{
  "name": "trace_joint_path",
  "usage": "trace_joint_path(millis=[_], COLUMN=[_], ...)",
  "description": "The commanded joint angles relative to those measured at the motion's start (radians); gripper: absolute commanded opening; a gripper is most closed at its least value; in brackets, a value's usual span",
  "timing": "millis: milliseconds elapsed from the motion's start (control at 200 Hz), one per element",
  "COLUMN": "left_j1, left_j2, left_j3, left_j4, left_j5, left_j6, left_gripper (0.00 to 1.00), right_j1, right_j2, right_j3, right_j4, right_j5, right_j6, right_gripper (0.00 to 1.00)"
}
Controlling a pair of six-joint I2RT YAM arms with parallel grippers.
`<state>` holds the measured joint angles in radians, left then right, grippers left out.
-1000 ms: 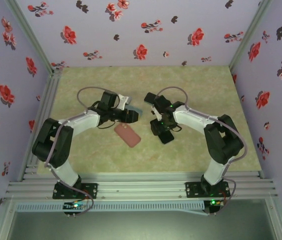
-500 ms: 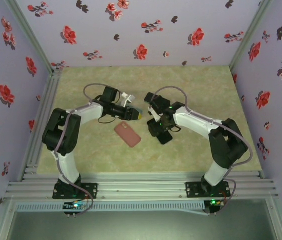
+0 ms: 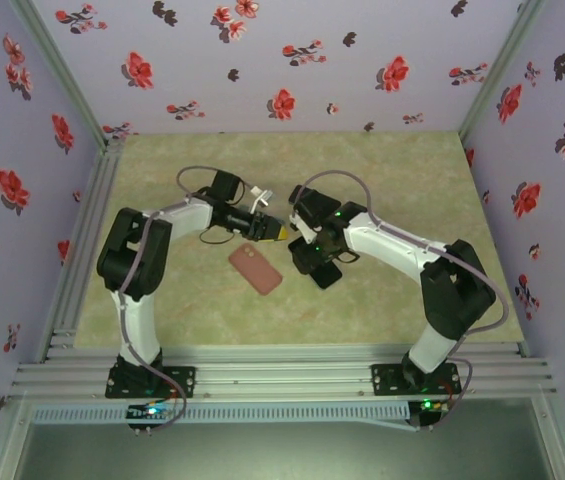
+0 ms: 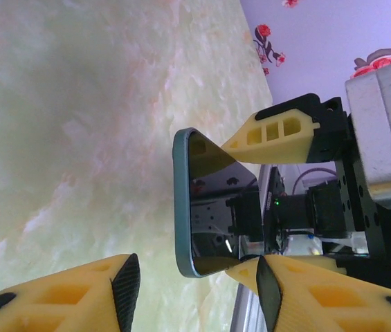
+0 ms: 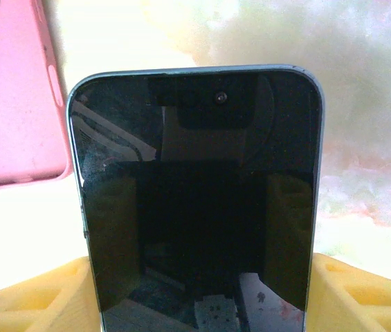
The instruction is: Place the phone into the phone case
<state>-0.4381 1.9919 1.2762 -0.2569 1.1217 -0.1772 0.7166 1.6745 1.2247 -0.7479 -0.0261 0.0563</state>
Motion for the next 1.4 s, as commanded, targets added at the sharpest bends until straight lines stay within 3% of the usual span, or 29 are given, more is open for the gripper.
trace_joint_path(millis=[0,345,760,1395], left_j1=[0.006,-0.005,-0.047,-0.08], left_j2=[0.024,0.052,0.138,0.222], left_j3=[0.038,0.084,0.228,0.322], left_j4=[-0.077,-0.137,-0.408,-0.58], left_j5=[0.05,0.056,0.07,0.099], left_j6=[0.054,0.093,0.297,0.434], left_gripper=[0.54,0.63,0.61,0.58], right_j1=[0.011,0.029,0.04,0.051], right_j2=[-0.027,-0.007,-0.002,-0.001], right_j3=[0.032,0.055,0.071,0.075], right_j4=[-0.025,-0.037,-0.056,-0.055], right_j5=[0.007,-0.007,-0.014,-0.006], right_j6=[-0.019,-0.032,-0.049,-0.052], right_gripper=[0.63,0.63,0.63,0.61])
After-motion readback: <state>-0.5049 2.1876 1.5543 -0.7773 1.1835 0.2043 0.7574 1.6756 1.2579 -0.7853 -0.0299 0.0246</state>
